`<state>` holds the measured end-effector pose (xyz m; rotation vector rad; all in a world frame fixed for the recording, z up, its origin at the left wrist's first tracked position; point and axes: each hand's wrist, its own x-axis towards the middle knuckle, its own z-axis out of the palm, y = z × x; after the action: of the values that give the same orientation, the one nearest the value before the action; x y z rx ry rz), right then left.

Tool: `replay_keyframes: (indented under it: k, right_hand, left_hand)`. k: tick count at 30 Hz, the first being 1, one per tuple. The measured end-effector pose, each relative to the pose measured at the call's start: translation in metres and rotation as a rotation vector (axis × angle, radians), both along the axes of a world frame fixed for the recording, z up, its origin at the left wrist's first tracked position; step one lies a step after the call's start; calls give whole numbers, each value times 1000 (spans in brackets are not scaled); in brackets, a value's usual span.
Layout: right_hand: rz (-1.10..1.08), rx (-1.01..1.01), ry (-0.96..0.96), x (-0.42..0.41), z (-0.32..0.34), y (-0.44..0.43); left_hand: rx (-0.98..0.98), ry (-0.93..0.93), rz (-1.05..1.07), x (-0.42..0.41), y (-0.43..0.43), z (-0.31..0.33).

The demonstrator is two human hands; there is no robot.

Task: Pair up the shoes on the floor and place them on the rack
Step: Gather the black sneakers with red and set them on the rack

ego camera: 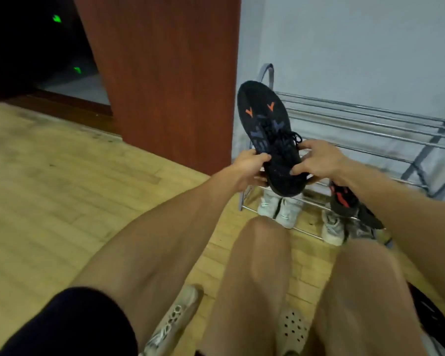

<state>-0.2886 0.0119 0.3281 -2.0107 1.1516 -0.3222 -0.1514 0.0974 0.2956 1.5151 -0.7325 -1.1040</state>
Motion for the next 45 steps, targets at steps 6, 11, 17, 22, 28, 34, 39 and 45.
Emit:
replay_keyframes:
  k: [6,11,17,22,28,34,39,45]
  right_hand:
    - [74,93,82,97,-39,36]
    - [95,228,144,152,-104,60]
    - [103,430,246,195,-184,95]
    - [162,536,333,220,-240,137]
    - [221,622,371,229,-284,186]
    - [232,573,396,228,-313,230]
    - [245,590,431,216,-325,251]
    - [263,544,462,212,-325,252]
  left_hand:
    - [159,-8,63,103,63,-48]
    - [388,-78,164,174,129,-120]
    - [645,-32,306,198,205,-223]
    - [799,-140,361,184,265,-292]
    - [1131,-626,276,188,363,-334]
    - [1345,-419,464,187,425,-364]
    - [1357,-434,431,179,448,-377]
    - [1449,-412,367,173,461,-383]
